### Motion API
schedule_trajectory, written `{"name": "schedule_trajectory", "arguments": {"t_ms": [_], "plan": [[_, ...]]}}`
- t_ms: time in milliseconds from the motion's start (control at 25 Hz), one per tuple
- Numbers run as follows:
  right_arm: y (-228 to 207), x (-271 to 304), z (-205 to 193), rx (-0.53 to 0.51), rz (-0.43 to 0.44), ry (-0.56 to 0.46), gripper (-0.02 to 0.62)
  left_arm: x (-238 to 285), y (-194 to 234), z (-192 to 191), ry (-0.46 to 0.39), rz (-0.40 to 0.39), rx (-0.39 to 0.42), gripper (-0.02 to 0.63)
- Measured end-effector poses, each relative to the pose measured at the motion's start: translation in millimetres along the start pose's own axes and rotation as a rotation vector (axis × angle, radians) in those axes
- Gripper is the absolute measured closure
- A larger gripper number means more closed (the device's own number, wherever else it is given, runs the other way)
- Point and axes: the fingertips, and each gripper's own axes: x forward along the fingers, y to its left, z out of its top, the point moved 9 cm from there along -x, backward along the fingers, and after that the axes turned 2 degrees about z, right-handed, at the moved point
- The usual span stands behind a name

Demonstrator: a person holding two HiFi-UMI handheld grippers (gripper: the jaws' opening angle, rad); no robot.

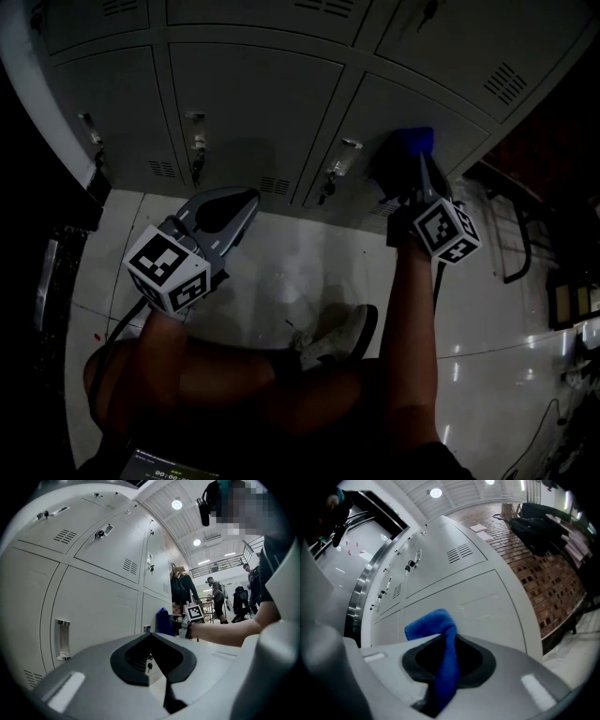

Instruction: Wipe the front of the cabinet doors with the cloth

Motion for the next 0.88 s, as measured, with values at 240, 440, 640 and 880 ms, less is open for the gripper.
{"name": "schedule_trajectory", "arguments": {"t_ms": [240,440,640,880], "plan": [[-29,-17,10,0.027,-0.077,-0.037,0.537,1,-1,-1,0.005,-0.005,0.009,0.600],[-57,-33,21,0.022,-0.158,-0.073,0.537,1,-1,-3,0.012,-0.002,0.005,0.600],[-86,-50,27,0.054,-0.229,-0.105,0.537,2,0,-5,0.009,-0.009,0.013,0.600],[-79,-55,28,0.072,-0.197,-0.117,0.537,2,-2,-4,0.016,-0.001,0.010,0.600]]}}
